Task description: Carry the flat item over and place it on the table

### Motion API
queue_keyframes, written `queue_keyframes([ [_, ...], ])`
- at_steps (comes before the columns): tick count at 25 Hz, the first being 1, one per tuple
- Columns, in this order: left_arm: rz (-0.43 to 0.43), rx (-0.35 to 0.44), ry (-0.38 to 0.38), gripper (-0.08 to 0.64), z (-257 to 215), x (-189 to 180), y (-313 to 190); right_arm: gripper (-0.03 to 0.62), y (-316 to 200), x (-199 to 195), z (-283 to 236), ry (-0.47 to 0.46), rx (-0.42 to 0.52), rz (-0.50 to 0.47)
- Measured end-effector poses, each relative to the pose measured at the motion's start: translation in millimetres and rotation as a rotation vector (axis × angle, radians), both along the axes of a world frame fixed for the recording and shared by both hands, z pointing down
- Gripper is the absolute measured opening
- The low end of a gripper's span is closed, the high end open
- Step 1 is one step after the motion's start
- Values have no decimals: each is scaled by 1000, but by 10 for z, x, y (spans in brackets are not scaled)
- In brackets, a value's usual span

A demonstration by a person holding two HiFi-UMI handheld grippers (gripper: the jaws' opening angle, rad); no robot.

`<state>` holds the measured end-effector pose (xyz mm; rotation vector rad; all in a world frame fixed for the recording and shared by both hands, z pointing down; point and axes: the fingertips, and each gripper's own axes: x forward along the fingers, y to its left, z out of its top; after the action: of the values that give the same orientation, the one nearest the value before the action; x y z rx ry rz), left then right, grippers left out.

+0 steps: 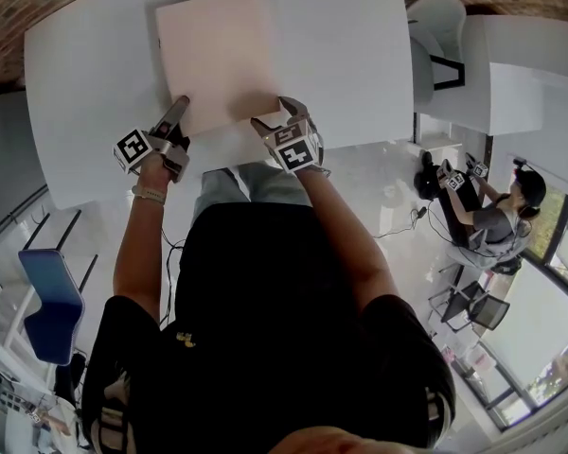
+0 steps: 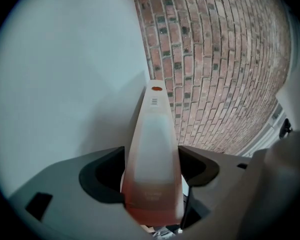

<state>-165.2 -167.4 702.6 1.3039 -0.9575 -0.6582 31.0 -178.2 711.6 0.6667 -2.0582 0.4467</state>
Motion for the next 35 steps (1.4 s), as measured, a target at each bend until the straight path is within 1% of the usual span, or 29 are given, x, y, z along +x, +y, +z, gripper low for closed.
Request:
queue_keyframes([
  [2,-17,-9,-4,316,9,-31,44,350,9,-29,13,-17,-25,12],
  [4,-28,-39,-41,327,53,-93,97,345,33,-64,31,-23,-50,22],
  [5,-21,-55,-83,331,75,-124,119,344,40,-76,41,-18,-53,20],
  [6,-2,-68,-142,330,94,-145,140,341,39,-82,47,-9,-48,12],
  [9,101,-88,-362,330,138,-158,194,316,15,-76,54,20,-24,-15],
  [10,127,-82,-406,330,133,-154,204,314,11,-81,57,16,-25,-14],
  [11,144,-73,-427,330,122,-153,209,314,9,-87,59,9,-28,-9],
  [12,151,-67,-433,330,111,-156,214,314,6,-92,60,4,-30,-4],
  [15,142,-68,-450,330,77,-207,253,314,12,-109,67,-4,-40,2],
  [22,147,-44,-553,328,-117,-221,351,296,-5,-111,56,-19,-79,-6],
  [25,157,-16,-597,328,-277,-234,400,296,-47,-108,-91,-69,-74,13],
  [29,167,35,-679,328,-550,-255,432,291,-162,-142,-386,-136,-24,17],
  [33,183,87,-769,325,-859,-211,412,241,-178,-300,-750,-223,20,-52],
  [35,192,121,-824,322,-1041,-192,383,199,-166,-403,-934,-269,38,-87],
])
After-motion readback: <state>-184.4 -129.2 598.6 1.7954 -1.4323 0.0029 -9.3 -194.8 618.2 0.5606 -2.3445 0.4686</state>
